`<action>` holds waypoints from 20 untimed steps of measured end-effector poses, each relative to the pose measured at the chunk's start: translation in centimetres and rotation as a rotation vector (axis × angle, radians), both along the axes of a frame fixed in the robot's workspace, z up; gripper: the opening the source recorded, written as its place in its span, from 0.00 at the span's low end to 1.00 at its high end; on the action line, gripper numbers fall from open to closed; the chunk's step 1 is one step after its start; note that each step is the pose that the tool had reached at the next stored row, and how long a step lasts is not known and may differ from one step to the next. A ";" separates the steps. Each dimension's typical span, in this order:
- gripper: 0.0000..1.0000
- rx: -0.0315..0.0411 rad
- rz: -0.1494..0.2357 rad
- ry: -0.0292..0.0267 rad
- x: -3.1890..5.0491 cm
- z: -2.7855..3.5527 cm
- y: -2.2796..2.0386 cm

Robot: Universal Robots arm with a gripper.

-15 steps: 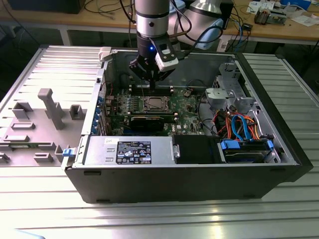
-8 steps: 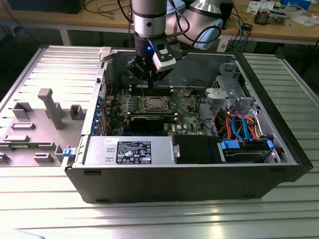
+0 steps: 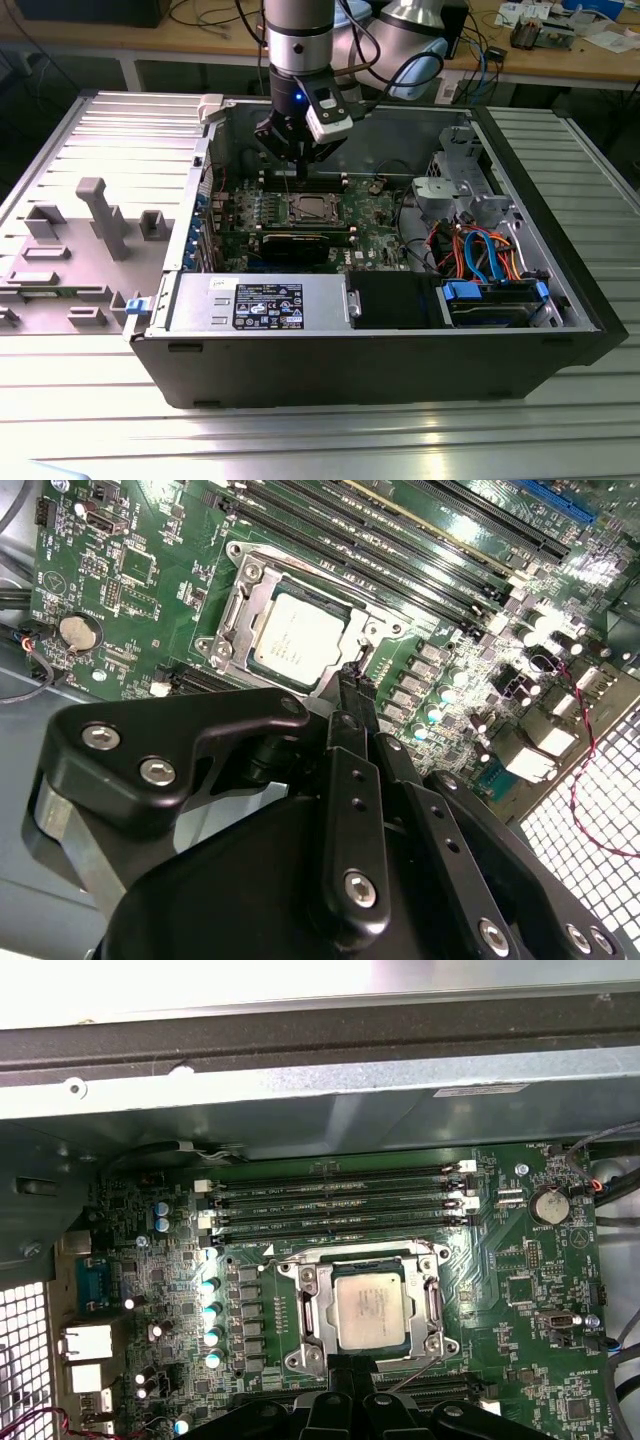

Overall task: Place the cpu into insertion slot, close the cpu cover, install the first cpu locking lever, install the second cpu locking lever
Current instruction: 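Install the first cpu locking lever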

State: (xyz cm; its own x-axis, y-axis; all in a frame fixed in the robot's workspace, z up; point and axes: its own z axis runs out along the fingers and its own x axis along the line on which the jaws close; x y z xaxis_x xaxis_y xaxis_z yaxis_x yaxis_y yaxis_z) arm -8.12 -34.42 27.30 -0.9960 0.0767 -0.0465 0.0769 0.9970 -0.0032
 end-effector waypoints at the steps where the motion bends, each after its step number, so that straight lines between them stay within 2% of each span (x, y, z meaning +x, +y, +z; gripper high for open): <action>1: 0.11 0.0000 0.000 0.0000 0.00 0.00 0.00; 5: 0.11 0.0001 0.000 -0.0001 -0.29 0.00 0.00; 12: 0.11 0.0002 0.000 -0.0001 -1.77 -0.03 0.00; 20: 0.11 0.0000 0.000 -0.0001 -1.93 -0.03 0.00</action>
